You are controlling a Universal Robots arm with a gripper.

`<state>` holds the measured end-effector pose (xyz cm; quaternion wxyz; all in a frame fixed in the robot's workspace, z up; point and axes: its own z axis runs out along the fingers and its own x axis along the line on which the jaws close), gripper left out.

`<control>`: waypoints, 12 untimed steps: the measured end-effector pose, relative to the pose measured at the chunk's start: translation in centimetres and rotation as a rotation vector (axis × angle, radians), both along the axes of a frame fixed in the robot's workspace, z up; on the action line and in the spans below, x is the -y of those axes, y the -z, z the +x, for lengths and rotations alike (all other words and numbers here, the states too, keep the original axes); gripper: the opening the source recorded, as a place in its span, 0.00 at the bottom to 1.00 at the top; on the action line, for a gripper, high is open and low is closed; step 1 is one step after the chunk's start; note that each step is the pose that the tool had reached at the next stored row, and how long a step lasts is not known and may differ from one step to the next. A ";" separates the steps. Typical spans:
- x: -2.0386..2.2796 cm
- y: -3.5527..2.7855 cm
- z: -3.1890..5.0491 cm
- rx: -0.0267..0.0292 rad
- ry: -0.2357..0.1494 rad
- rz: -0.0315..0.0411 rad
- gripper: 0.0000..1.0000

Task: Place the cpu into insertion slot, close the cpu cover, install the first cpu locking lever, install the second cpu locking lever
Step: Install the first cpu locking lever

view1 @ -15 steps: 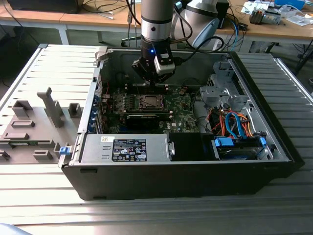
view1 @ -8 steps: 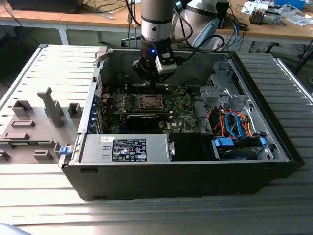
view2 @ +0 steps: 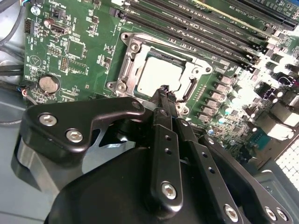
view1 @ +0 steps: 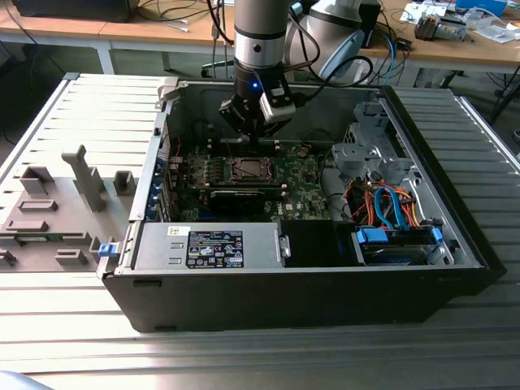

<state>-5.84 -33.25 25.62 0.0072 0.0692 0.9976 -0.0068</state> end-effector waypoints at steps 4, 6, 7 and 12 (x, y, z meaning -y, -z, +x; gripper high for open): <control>0.00 0.00 0.00 0.0000 -0.017 0.0000 0.11; 0.00 0.00 0.00 -0.0001 -0.030 0.0000 0.11; 0.00 0.00 0.00 0.0001 -0.033 0.0000 0.11; 0.00 0.00 0.00 0.0000 -0.065 0.0000 0.11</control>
